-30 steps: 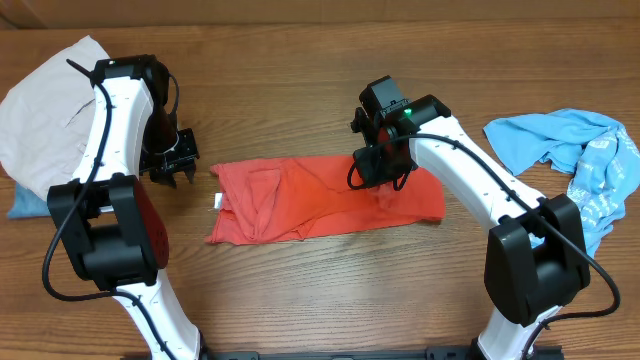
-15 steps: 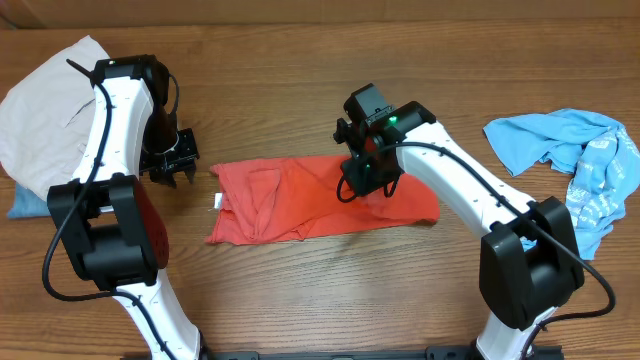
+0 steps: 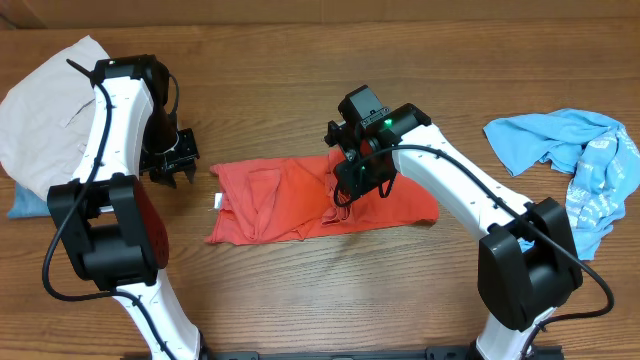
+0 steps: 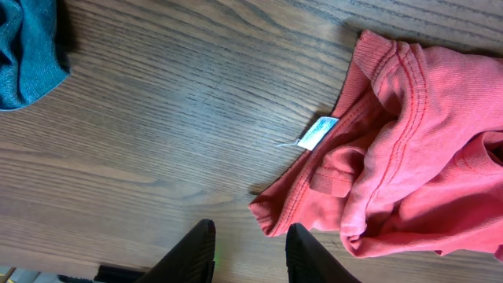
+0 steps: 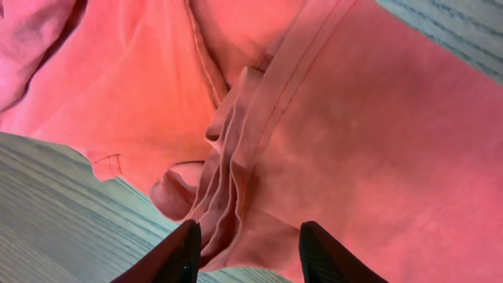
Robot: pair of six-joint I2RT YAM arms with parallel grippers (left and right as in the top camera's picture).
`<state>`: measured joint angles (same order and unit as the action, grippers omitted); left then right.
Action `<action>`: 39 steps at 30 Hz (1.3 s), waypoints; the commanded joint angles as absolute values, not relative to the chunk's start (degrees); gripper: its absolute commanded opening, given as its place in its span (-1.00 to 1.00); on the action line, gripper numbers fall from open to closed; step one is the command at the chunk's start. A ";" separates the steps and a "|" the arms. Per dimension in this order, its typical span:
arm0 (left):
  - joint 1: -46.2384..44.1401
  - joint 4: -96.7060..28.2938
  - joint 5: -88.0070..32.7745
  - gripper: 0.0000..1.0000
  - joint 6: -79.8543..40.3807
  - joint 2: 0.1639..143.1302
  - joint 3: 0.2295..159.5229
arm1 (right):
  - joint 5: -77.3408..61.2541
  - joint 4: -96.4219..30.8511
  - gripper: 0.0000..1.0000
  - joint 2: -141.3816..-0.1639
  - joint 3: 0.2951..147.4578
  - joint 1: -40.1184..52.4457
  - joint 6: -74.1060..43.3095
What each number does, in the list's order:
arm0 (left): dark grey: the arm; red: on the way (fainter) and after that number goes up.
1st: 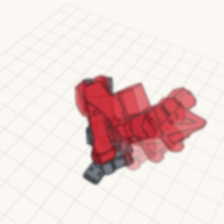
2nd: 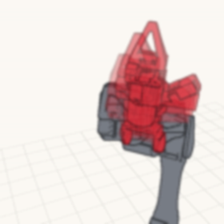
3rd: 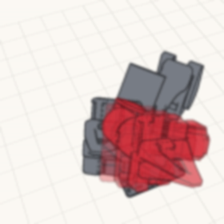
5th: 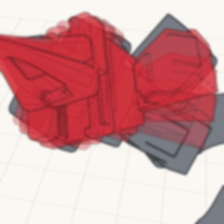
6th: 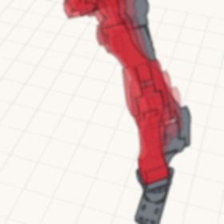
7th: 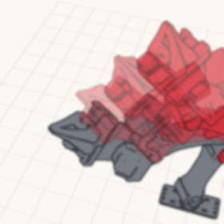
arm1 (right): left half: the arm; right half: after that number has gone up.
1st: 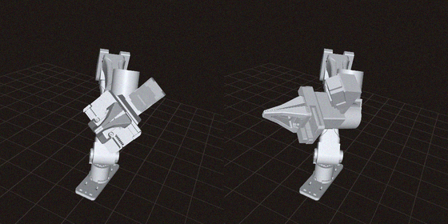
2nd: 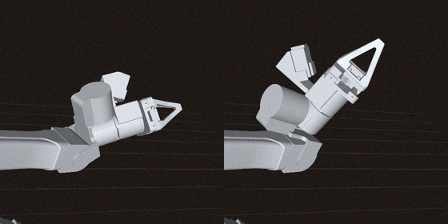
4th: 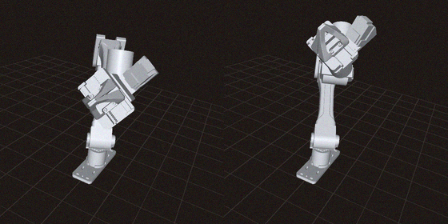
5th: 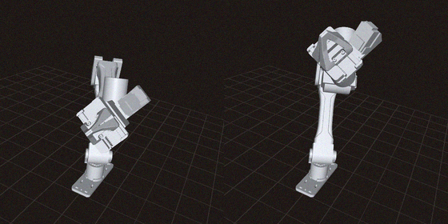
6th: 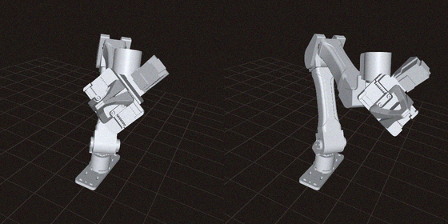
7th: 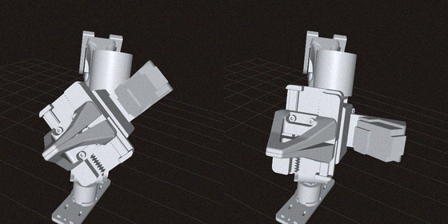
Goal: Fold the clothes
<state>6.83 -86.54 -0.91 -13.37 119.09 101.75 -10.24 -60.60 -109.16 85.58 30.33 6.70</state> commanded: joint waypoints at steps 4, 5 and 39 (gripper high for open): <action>7.03 -86.50 -1.89 -0.27 -12.62 117.32 103.07 | 0.54 -59.81 -0.11 -107.48 85.47 28.75 0.51; 7.03 -86.50 -2.76 -0.24 -12.23 117.32 103.07 | 2.61 -59.79 -0.12 -107.46 85.65 28.36 -1.72; -0.56 -59.75 -16.34 -0.76 -2.55 117.23 74.63 | 3.79 -66.35 0.07 -102.50 89.23 9.13 -8.82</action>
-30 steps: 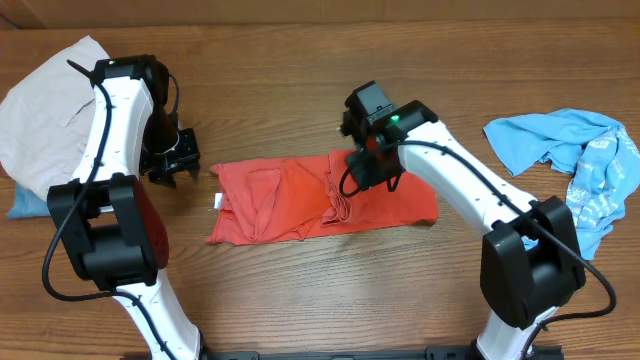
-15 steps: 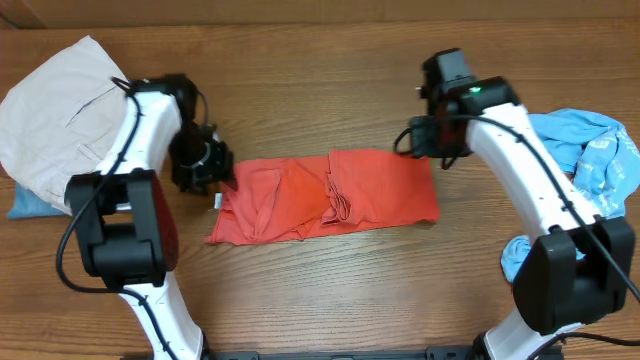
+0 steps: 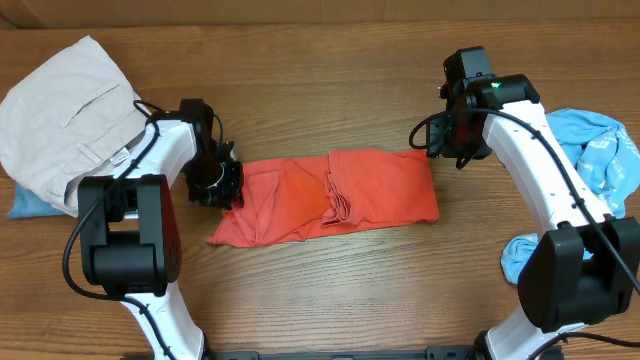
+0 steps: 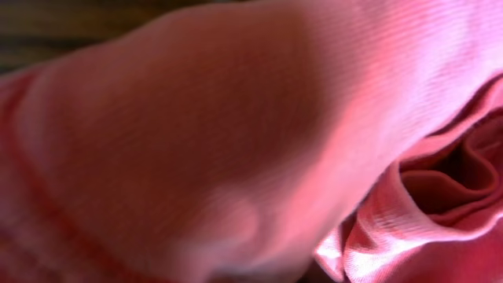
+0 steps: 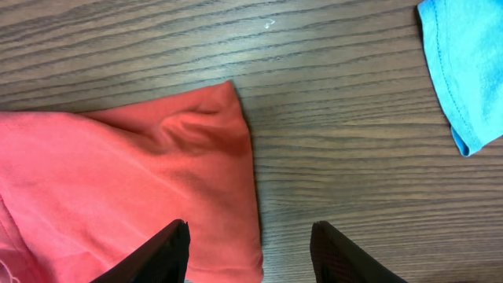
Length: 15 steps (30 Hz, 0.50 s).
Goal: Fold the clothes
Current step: 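Grasp the strip's left end with the left gripper and fold it rightward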
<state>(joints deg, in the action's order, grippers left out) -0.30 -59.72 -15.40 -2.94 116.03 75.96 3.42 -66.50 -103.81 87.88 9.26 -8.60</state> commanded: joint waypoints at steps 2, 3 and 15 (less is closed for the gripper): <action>-0.21 -60.10 -16.16 -0.91 -2.50 117.21 75.29 | 3.77 -66.43 0.06 -102.50 89.23 9.13 -8.82; 0.08 -60.73 -15.81 -0.92 -2.39 117.21 75.90 | 3.77 -66.57 0.06 -102.50 89.23 9.13 -8.82; 12.47 -79.22 -2.33 -0.91 -2.07 117.19 99.18 | 3.79 -66.92 0.06 -102.50 89.23 9.13 -8.84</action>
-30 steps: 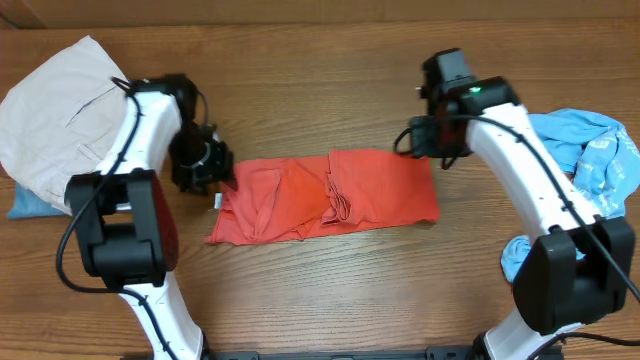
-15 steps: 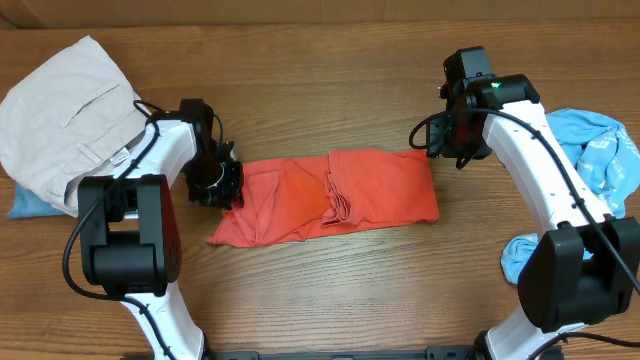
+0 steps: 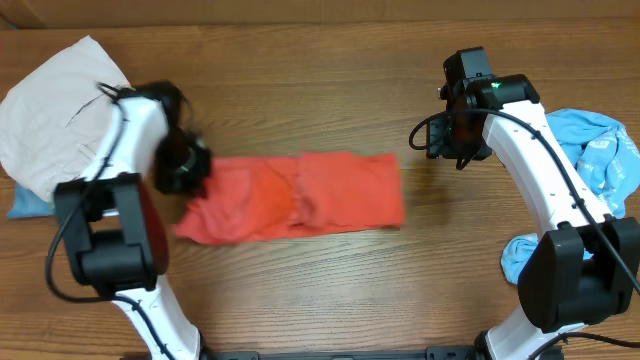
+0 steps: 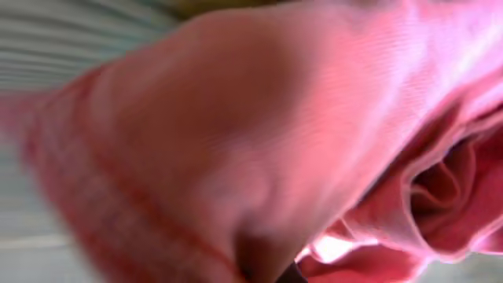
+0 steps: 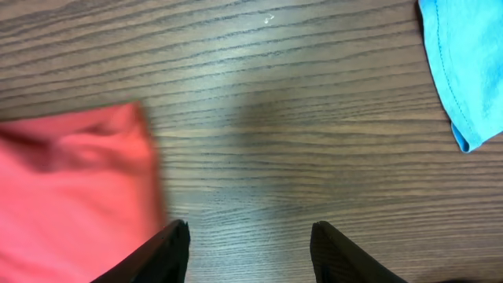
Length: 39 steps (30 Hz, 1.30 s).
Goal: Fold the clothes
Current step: 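Grasp the strip's left end with the left gripper and fold it rightward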
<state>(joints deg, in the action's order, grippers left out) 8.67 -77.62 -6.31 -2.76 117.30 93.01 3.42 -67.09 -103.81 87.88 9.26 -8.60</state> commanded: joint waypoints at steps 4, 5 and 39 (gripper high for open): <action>17.41 -81.82 -2.37 -0.88 -1.45 117.19 106.85 | 3.79 -66.94 0.06 -102.50 89.23 9.13 -8.84; 18.33 -82.21 -2.87 -0.88 -1.48 117.19 108.42 | 3.79 -66.94 0.07 -102.50 89.23 9.13 -8.84; -13.63 -87.35 -14.04 -0.68 -1.87 117.82 115.83 | 3.79 -67.44 0.07 -102.50 89.23 9.13 -8.80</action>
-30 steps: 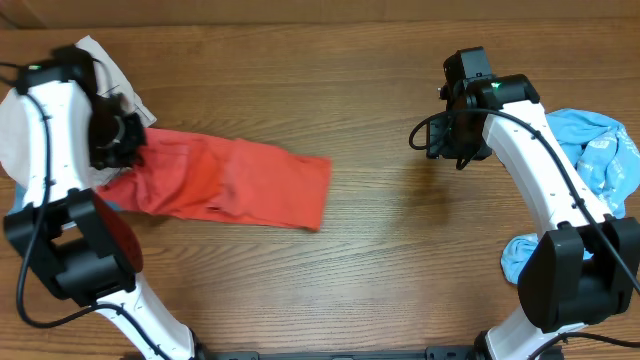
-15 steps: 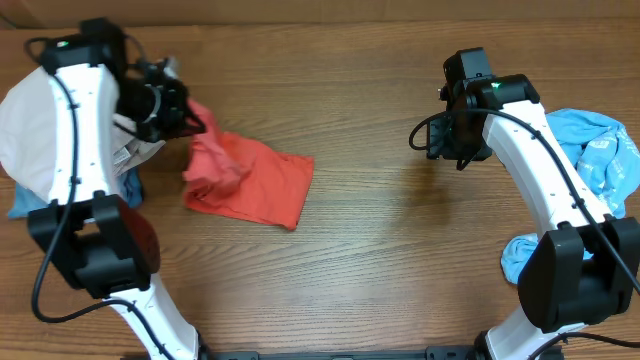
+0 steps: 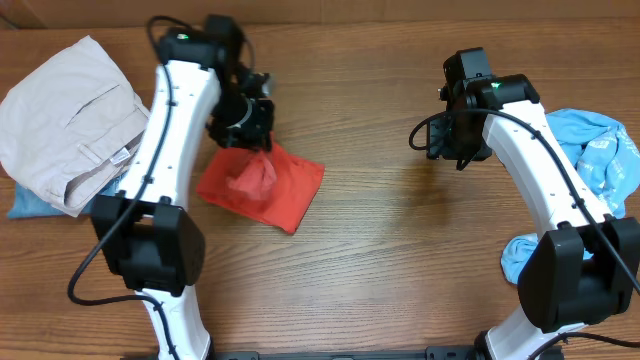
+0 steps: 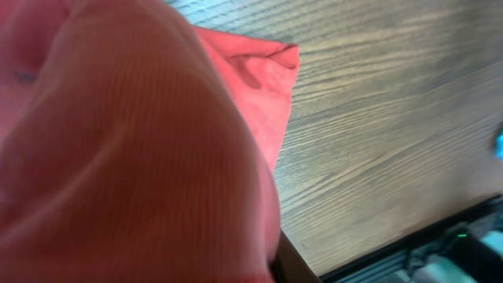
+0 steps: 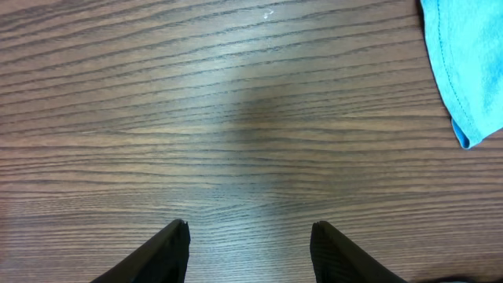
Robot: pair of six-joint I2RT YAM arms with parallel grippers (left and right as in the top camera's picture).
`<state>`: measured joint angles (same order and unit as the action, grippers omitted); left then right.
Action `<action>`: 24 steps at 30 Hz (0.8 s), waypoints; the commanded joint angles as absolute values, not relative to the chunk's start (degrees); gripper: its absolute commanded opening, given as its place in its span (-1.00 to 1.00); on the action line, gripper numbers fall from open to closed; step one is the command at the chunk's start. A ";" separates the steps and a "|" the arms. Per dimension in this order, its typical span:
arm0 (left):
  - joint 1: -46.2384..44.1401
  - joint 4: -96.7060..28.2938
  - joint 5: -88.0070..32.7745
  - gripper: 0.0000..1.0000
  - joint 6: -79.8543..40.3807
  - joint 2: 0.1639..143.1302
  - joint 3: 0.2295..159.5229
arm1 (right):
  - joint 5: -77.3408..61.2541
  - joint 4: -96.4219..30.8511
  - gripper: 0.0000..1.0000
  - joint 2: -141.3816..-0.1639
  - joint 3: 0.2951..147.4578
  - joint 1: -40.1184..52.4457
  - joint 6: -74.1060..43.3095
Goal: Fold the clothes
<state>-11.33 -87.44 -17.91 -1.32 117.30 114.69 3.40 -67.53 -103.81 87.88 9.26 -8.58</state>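
Note:
A red shirt [image 3: 262, 186] hangs bunched from my left gripper [image 3: 243, 131], which is shut on its upper part and held above the table left of centre; the shirt's lower end rests on the wood. In the left wrist view the red shirt [image 4: 134, 149] fills most of the picture and hides the fingers. My right gripper [image 5: 250, 236] stands open over bare wood at the right, nothing between its fingers [image 5: 169, 251]; in the overhead view the right gripper [image 3: 445, 140] is far from the shirt.
Folded beige trousers [image 3: 65, 120] lie at the far left on a blue-grey cloth [image 3: 20, 205]. Crumpled light blue garment [image 3: 590, 150] lies at the right edge, its hem [image 5: 460, 71] in the right wrist view. More blue cloth [image 3: 520, 255] sits near the right arm's base.
My left gripper, shut on the red shirt, has moved up and to the right; the shirt, which lay stretched across the table, now hangs bunched from it. The right arm has not moved.
First my left gripper was open beside the spread red shirt and my right gripper was over its middle. Then the left gripper was on the shirt's left end and the right gripper stood open past its right edge. The shirt then sat further left, and now hangs bunched.

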 commanded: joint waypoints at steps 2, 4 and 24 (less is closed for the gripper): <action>-15.05 -87.20 -13.26 -0.68 -1.89 117.84 115.48 | 3.79 -67.44 0.07 -102.50 89.23 9.13 -8.80; -16.29 -86.85 -12.86 -0.67 -1.89 117.84 114.80 | 3.79 -67.44 0.07 -102.50 89.23 9.13 -8.80; -17.19 -82.41 -6.42 -0.85 -4.34 117.71 108.71 | -12.49 -65.60 0.08 -102.50 89.23 9.32 -0.49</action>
<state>-18.37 -83.44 -9.17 -2.13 117.45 108.03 -1.52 -66.59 -103.81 87.88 9.26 -5.69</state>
